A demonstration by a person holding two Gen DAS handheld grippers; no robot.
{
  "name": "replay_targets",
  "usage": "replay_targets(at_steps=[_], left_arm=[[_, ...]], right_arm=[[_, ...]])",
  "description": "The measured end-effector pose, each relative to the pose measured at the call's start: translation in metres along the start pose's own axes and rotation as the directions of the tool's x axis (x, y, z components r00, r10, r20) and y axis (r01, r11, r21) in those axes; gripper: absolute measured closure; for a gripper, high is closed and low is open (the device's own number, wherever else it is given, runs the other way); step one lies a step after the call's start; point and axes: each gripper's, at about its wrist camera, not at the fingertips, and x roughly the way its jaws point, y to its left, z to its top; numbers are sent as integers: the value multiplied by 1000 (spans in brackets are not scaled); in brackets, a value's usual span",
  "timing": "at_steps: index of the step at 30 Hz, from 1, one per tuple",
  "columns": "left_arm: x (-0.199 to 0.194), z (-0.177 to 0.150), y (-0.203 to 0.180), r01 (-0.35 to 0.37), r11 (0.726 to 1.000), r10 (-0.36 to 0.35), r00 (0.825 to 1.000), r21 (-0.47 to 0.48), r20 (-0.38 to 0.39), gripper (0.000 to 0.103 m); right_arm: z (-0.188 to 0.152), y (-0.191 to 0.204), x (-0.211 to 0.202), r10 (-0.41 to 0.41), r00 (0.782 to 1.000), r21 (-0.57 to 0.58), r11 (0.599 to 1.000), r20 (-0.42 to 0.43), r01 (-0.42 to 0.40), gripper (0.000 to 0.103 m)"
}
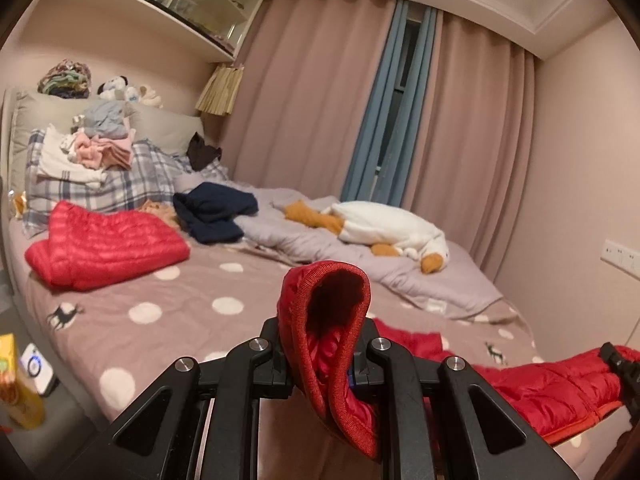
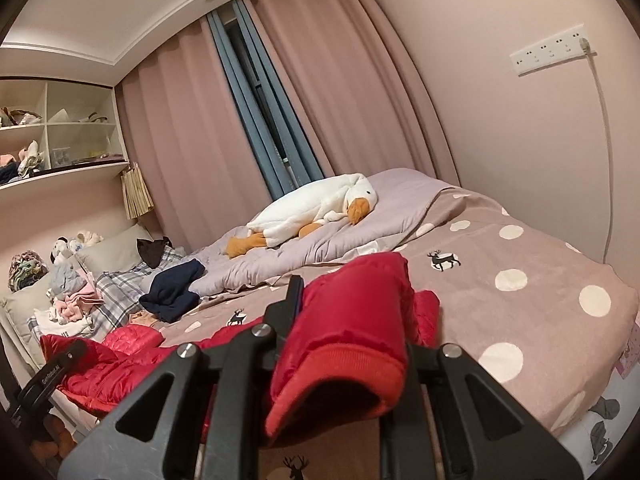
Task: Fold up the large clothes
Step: 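Grasp the jacket cuff with both grippers and lift it off the bed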
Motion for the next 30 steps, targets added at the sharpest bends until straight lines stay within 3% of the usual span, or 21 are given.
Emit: replay_targets(at_steps=[5,11,16,20,22,25,30], left_arm=[[46,16,-16,-3,1000,3,1000,18,16,85],[111,29,-28,29,998,-30,1000,49,9,85],[161,15,-31,59,998,-58,998,34,-34,85],[193,-11,-37,55,997,-49,993,61,-106,85],[201,-21,-36,46,998,-41,993,42,-113,85],[203,-30,-38,23,998,-16,993,51,-120,85],[190,-34,-46,10,993,0,997,122,-80,85]], right_arm=[[8,6,37,-62,998,-63,996,-15,61,86],[29,-4,101,-104,992,-58,993,-75,100,86],[42,-18,162,-117,981,-51,993,-153,111,85],[24,-34,204,-152,963,-52,988,-221,144,85],[16,-40,219,-183,945,-68,983,-271,171,85],[10,-48,226,-195,935,-97,980,-295,174,85],[8,-54,222,-175,939,-82,984,-295,158,84]])
